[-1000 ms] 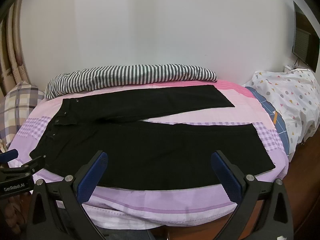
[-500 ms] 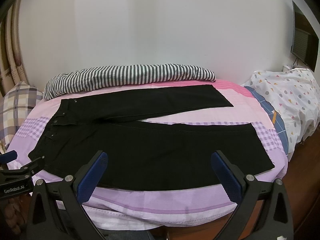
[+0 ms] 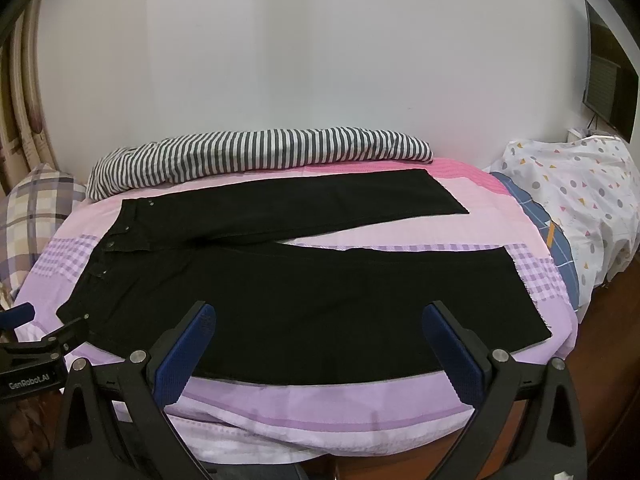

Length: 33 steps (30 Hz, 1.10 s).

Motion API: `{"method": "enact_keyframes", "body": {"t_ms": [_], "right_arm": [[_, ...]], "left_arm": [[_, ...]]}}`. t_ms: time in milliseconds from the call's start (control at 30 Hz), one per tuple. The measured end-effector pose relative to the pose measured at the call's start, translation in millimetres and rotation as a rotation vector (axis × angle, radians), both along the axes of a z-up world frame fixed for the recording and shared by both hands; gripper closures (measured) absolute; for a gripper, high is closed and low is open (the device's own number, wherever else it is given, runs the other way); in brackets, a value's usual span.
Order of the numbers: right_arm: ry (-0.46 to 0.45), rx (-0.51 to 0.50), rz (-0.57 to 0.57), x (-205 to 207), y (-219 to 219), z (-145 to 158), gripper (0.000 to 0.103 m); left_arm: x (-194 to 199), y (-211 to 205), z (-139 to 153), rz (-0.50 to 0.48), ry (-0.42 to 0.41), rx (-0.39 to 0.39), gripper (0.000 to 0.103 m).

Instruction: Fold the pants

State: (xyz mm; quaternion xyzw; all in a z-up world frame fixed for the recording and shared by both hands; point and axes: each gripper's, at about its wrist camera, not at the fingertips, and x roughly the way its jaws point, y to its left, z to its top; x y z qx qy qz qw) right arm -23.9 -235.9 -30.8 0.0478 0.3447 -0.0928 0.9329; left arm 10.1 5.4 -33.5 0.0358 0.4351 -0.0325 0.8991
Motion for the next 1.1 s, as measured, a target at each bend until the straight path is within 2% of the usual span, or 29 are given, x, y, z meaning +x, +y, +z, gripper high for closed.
{"method": "enact_keyframes", "body": {"t_ms": [433,700,900,1100], "right_arm": [[0.006,-0.047,0.009,10,4,-1,0.0],[0.014,-0.026,0.0,23,-1,-3,0.0],[0.037,-0.012,0.016,37,-3,-8,0.0],[0.058,0.033,0.039,60,-6,-13,0.0]], "left_arm": [[10,2,-5,-0.003,0.023,0.002,0.001],[22,5,-10,0.001,0.04,-0.006,0.001],[42,16,-15,0.024,0.055,-0.045,0.001],[83,45,-14,0.06,0.06,-0.118,0.001]]}}
